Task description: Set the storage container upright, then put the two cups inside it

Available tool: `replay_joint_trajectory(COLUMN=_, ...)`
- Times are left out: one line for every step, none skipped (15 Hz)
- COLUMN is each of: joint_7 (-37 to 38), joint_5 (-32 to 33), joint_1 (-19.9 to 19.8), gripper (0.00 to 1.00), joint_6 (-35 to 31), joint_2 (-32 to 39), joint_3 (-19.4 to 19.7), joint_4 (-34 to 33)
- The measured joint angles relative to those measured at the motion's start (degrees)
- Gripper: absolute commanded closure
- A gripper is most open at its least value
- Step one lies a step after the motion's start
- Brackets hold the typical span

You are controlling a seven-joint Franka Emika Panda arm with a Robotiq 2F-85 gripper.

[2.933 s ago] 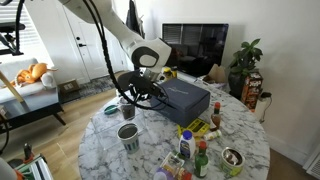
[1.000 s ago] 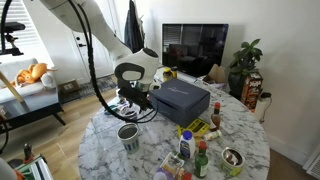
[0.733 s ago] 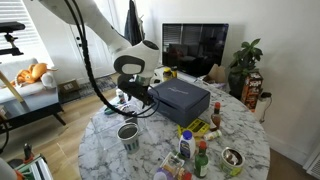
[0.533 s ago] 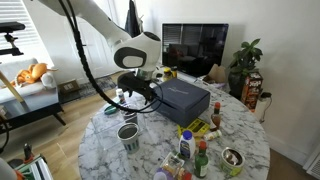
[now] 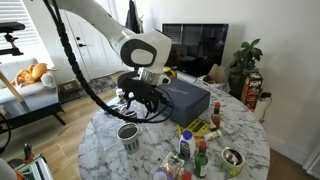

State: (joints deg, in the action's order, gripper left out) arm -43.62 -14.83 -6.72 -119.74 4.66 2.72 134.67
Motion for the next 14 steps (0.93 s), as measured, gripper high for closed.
replay_joint_trajectory(joint_7=0.0, joint_5=0.0, joint_1=0.0, gripper=0.0, joint_6=0.0, joint_2=0.4, joint_3=0.2, joint_4=0.4)
replay_joint_trajectory(joint_7=0.0, joint_5=0.0, joint_1=0.0, gripper=0.0, joint_6=-0.1, joint_2=1.1, joint_3=0.3, joint_4=0.8)
replay_joint_trajectory(joint_7=0.0, joint_5=-0.1, joint_1=0.0, gripper=0.0, joint_6=-0.1, joint_2=2.0, joint_3=0.3, joint_4=1.1)
replay_joint_trajectory(joint_7=0.0, joint_5=-0.2, joint_1=0.0, gripper=0.0, joint_6=-0.2, joint_2=3.0, joint_3=0.3, joint_4=1.2)
replay_joint_trajectory(joint_7=0.0, joint_5=-0.3, joint_1=0.0, gripper=0.0, joint_6=-0.4, joint_2=4.2, joint_3=0.3, joint_4=1.2)
replay_joint_trajectory(joint_7=0.1, joint_5=-0.4, joint_1=0.0, gripper=0.0, joint_6=-0.7, joint_2=5.3, joint_3=0.3, joint_4=1.2)
replay_joint_trajectory(joint_7=0.1, joint_5=-0.5, joint_1=0.0, gripper=0.0, joint_6=-1.3, joint_2=6.5, joint_3=0.2, joint_4=1.1)
replay_joint_trajectory(joint_7=0.2, joint_5=-0.6, joint_1=0.0, gripper=0.0, joint_6=-2.4, joint_2=7.6, joint_3=0.2, joint_4=1.1)
replay_joint_trajectory(joint_7=0.2, joint_5=-0.7, joint_1=0.0, gripper=0.02, joint_6=-3.4, joint_2=8.5, joint_3=0.2, joint_4=1.1)
replay_joint_trajectory(joint_7=0.2, joint_5=-0.8, joint_1=-0.1, gripper=0.09, joint_6=-4.4, joint_2=9.4, joint_3=0.2, joint_4=1.0)
replay_joint_trajectory(joint_7=0.2, joint_5=-0.8, joint_1=-0.1, gripper=0.12, joint_6=-5.1, joint_2=10.1, joint_3=0.2, joint_4=1.0)
replay_joint_trajectory(joint_7=0.2, joint_5=-0.9, joint_1=-0.3, gripper=0.16, joint_6=-5.5, joint_2=10.7, joint_3=0.1, joint_4=0.9)
replay_joint_trajectory(joint_7=0.2, joint_5=-1.0, joint_1=-0.5, gripper=0.22, joint_6=-5.8, joint_2=11.3, joint_3=0.0, joint_4=0.7)
replay_joint_trajectory(joint_7=0.2, joint_5=-1.2, joint_1=-0.7, gripper=0.22, joint_6=-5.9, joint_2=11.7, joint_3=-0.1, joint_4=0.5)
